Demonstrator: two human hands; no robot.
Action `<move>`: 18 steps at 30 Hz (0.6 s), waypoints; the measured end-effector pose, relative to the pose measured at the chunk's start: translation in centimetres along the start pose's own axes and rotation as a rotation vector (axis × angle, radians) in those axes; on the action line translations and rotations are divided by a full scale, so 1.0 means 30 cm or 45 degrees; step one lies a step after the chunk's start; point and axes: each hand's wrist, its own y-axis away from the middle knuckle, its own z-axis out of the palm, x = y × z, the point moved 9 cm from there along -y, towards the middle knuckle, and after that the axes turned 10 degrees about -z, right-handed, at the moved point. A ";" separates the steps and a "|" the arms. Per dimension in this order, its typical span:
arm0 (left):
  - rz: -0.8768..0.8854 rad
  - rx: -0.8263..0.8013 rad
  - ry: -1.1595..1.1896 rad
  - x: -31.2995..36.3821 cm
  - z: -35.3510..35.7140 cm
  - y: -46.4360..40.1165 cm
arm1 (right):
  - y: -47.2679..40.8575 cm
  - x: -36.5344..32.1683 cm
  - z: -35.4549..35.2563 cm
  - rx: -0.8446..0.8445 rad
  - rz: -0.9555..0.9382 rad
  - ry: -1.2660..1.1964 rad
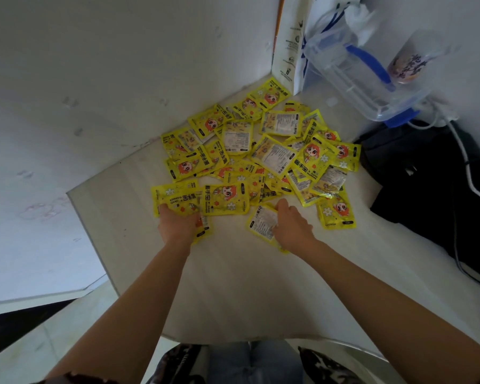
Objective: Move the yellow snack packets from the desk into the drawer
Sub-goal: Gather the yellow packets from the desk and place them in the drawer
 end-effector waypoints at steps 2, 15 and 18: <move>0.045 0.011 -0.010 0.006 -0.024 -0.002 | -0.001 -0.035 -0.004 -0.006 -0.124 -0.089; 0.546 -0.060 -0.626 0.188 -0.099 -0.112 | -0.101 -0.284 -0.047 -0.155 -0.498 0.120; 0.619 -0.112 -0.779 0.230 -0.075 -0.147 | -0.123 -0.334 -0.050 -0.238 -0.538 0.185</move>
